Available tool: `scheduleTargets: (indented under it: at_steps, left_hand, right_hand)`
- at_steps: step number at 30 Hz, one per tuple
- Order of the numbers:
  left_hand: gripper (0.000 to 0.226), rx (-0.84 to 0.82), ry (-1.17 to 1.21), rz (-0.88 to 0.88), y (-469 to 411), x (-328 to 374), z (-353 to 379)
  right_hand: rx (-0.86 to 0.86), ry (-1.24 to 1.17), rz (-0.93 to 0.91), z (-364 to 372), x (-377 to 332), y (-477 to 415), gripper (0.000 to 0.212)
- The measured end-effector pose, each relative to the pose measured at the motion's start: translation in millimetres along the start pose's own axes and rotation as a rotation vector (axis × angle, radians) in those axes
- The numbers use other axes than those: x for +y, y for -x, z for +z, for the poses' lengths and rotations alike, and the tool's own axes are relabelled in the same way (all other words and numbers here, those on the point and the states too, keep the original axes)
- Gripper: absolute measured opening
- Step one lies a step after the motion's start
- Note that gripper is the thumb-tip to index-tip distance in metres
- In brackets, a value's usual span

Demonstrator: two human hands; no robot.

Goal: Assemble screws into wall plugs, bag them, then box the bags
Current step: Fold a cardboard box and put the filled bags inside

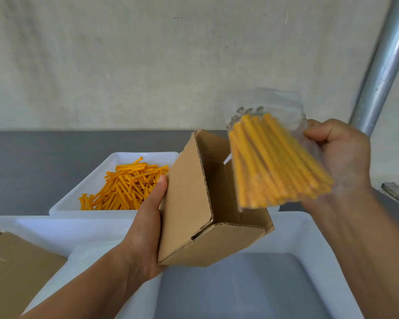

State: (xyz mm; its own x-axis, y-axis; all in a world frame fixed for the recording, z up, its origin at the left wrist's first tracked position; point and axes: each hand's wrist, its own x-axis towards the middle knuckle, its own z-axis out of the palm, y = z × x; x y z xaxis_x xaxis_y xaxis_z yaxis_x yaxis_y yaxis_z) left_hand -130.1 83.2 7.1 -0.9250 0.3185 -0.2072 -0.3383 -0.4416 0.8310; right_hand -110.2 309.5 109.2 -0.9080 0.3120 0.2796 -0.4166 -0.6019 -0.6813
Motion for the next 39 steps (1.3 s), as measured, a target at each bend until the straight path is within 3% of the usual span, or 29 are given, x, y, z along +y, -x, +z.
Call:
scheduleTargets:
  at_steps: [2,12,26,32,36,39]
  left_hand:
    - [0.069,0.005,-0.002,-0.003,0,0,0]
    - [0.069,0.043,0.056,0.023,-1,2,-1]
    - [0.063,0.069,0.03,0.075,-1,3,-2]
    - [0.065,0.061,0.022,0.08,-1,1,0]
    - [0.066,0.062,0.016,0.078,-1,1,0]
    - [0.066,0.062,0.007,0.073,-1,1,0]
  right_hand:
    - [0.019,0.117,-0.08,4,8,3,0.039]
    - [-0.107,0.482,-0.29,8,24,15,0.03]
    - [-0.18,0.593,-0.257,15,23,24,0.029]
    - [-0.145,0.836,-0.296,15,27,23,0.039]
    - [-0.131,0.977,-0.324,20,26,27,0.025]
    - [-0.192,1.221,-0.415,24,28,34,0.028]
